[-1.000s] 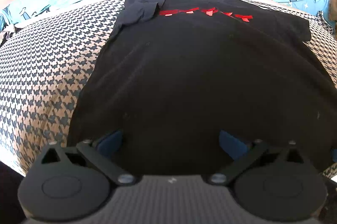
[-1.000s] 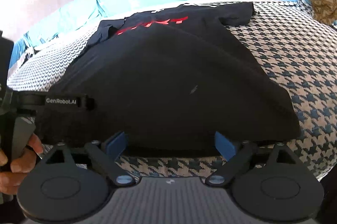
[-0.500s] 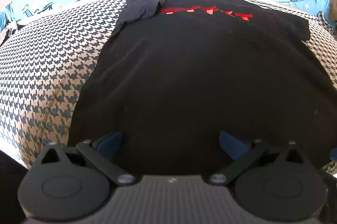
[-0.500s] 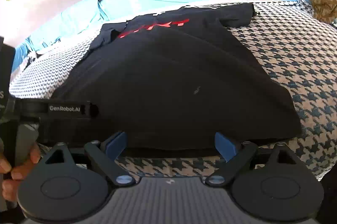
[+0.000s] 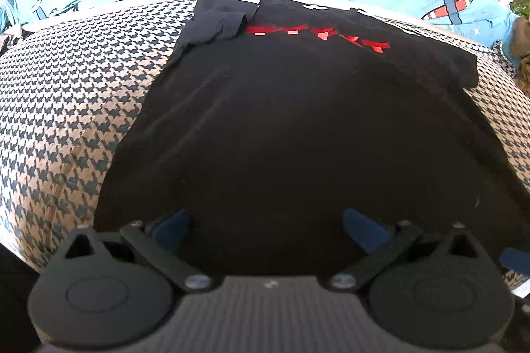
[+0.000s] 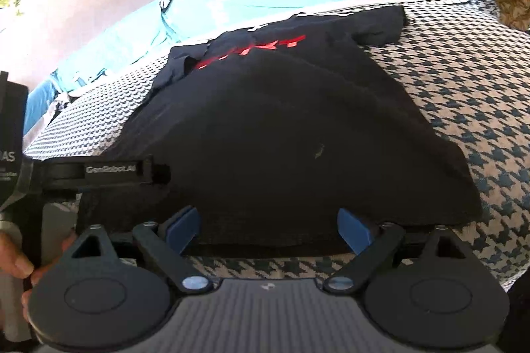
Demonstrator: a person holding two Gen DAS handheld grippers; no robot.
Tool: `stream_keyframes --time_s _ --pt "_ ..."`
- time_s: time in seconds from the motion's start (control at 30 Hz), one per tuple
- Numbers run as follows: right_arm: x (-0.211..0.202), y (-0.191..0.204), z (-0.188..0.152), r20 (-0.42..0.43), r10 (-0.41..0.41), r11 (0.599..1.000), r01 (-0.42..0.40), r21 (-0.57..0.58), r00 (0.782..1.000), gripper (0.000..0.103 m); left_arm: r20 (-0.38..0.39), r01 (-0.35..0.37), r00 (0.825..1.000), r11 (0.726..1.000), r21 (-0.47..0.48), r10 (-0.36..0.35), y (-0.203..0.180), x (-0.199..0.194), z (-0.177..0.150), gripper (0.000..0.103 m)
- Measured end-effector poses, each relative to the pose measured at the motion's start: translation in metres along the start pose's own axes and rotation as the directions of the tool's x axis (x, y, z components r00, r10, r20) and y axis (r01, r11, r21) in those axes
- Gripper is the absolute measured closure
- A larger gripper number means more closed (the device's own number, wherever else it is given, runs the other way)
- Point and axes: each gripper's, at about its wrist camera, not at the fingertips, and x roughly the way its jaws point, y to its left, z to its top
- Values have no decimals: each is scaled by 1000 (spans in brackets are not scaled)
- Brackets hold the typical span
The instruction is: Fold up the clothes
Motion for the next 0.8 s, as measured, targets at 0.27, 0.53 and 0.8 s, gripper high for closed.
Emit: stream_keyframes --time_s 0.27,0.53,0.8 --pt "-7 -14 37 23 64 998 -64 9 998 12 -7 14 1000 1000 -11 -14 -2 7 12 0" --pt "5 -29 80 20 62 998 -62 -10 998 12 -7 45 999 999 -16 -46 -5 15 34 0" --pt "21 -51 112 34 33 999 -34 25 999 12 0 44 999 999 -6 -44 -7 24 60 0"
